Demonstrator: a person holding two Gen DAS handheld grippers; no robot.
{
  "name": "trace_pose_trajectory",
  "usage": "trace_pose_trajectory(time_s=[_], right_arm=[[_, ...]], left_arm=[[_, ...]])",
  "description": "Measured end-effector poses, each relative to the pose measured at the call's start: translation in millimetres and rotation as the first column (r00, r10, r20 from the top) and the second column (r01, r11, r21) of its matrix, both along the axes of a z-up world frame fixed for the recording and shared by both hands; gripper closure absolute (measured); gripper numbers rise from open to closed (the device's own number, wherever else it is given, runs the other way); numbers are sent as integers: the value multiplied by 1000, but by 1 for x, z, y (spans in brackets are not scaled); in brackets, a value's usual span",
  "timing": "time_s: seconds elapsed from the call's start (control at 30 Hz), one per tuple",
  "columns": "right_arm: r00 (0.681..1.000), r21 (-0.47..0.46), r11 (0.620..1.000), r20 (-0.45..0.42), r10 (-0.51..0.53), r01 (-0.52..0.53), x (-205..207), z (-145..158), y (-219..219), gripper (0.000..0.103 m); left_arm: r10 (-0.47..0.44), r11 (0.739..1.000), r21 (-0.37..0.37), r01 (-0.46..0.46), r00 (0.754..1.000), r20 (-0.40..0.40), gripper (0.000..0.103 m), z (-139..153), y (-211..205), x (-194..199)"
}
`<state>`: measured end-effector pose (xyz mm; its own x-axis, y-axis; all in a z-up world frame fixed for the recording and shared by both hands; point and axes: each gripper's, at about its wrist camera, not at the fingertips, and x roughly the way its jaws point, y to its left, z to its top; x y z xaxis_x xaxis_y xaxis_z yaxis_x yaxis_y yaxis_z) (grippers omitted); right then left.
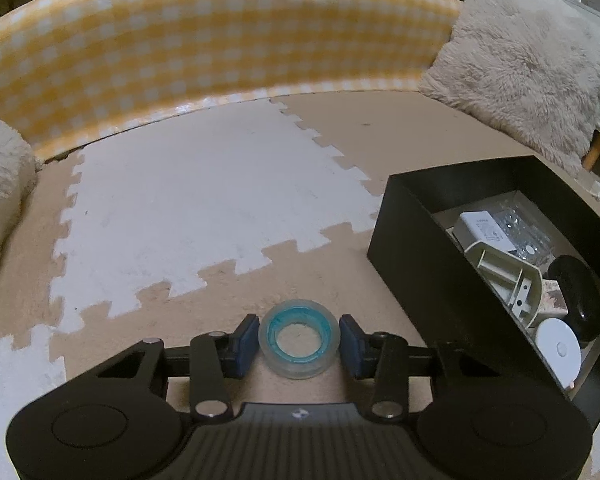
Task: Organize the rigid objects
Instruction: 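Carry the teal tape roll into the black box and open the left gripper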
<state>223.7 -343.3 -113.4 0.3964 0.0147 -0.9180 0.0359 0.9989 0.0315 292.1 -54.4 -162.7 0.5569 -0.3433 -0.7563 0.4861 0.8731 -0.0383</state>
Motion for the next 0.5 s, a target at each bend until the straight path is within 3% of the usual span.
trace_pose_trajectory(time_s=[0.27,0.5], right_arm=[[1000,3,1000,2,-8,8,0,0,1,99],[1000,8,1000,4,-11,11,0,0,0,99]], left_arm=[[37,997,-76,-33,998,58,58,37,-1,-7],[-13,992,-123,24,996,88,58,83,-18,-28]])
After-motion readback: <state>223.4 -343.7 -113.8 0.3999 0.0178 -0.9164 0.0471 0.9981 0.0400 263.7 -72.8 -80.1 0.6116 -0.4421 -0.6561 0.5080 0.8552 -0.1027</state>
